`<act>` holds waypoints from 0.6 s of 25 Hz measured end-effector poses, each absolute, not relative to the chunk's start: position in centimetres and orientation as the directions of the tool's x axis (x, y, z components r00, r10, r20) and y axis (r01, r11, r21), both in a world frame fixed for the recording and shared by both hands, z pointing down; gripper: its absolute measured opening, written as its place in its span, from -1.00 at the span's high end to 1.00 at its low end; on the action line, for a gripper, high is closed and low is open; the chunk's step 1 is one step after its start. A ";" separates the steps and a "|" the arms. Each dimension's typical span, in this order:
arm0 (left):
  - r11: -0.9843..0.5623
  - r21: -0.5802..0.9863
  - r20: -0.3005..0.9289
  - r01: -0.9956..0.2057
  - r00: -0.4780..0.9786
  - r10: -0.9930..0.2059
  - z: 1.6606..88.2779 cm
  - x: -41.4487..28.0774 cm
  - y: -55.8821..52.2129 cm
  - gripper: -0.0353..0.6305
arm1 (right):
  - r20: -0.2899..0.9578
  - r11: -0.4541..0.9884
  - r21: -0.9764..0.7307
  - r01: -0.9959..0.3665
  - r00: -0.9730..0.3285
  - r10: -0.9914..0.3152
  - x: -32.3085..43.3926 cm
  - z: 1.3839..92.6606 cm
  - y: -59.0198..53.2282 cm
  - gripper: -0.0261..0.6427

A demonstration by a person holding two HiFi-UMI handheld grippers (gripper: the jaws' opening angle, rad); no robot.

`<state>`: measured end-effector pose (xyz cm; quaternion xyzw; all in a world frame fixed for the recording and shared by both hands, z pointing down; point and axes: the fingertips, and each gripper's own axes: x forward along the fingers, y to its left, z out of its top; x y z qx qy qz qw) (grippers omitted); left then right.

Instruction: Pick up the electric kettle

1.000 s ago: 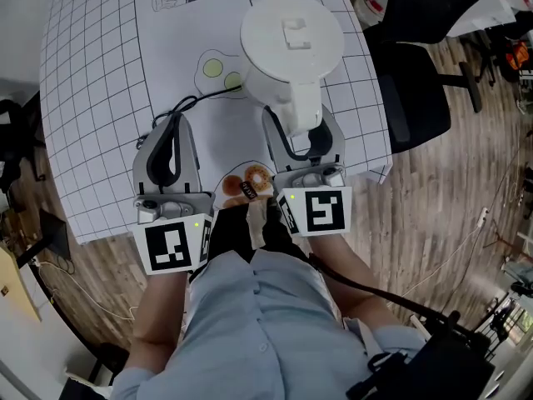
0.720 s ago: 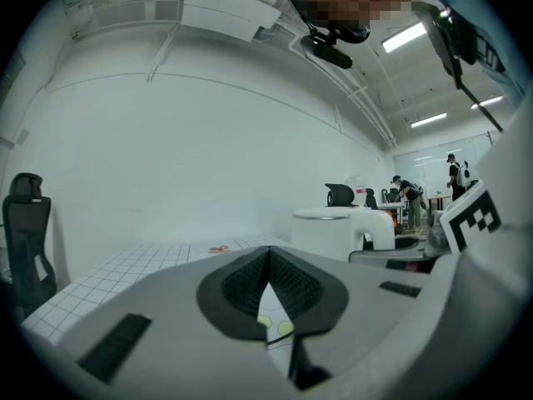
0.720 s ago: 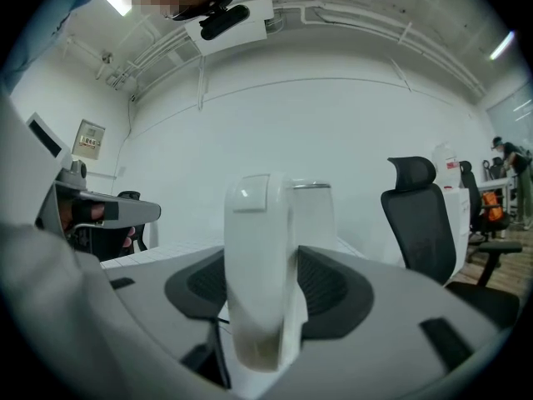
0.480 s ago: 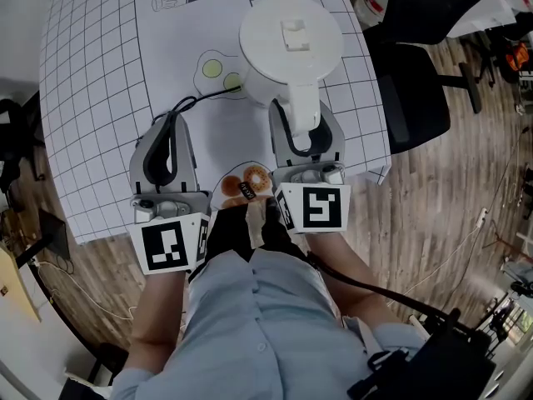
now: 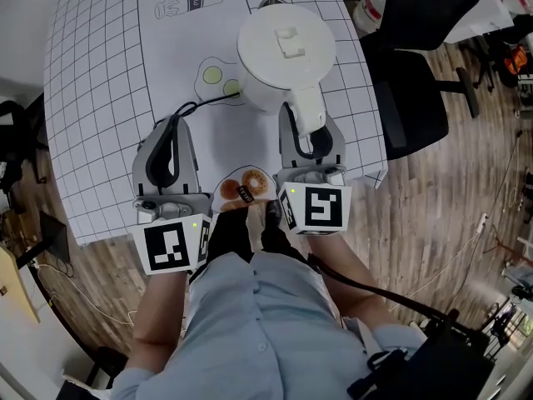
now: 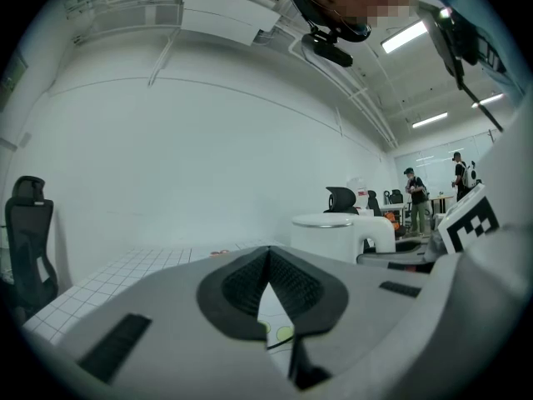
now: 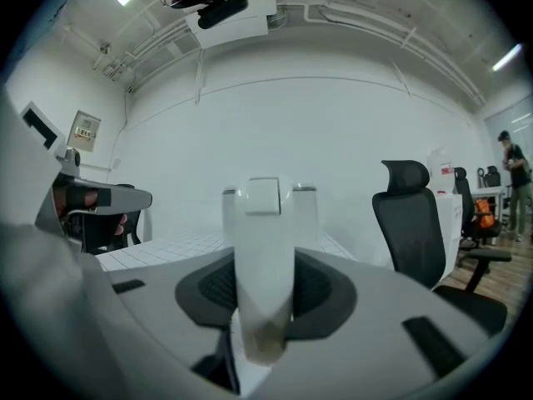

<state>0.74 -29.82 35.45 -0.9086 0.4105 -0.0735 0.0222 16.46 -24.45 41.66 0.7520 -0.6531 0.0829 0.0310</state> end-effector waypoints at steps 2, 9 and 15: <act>-0.664 -0.103 0.113 -0.740 0.655 -0.747 35.4 1.0 -29.6 0.89 | 0.172 -0.145 -0.058 -0.988 0.134 -0.976 16.5 41.7 -24.4 0.59; -0.658 -0.113 0.120 -0.744 0.647 -0.753 35.3 1.0 -29.3 0.89 | 0.170 -0.174 -0.043 -0.984 0.164 -0.972 16.5 41.6 -24.9 0.53; -0.645 -0.122 0.113 -0.755 0.635 -0.765 35.1 0.5 -29.5 0.89 | 0.147 -0.139 -0.046 -0.989 0.131 -0.980 16.5 41.3 -25.3 0.59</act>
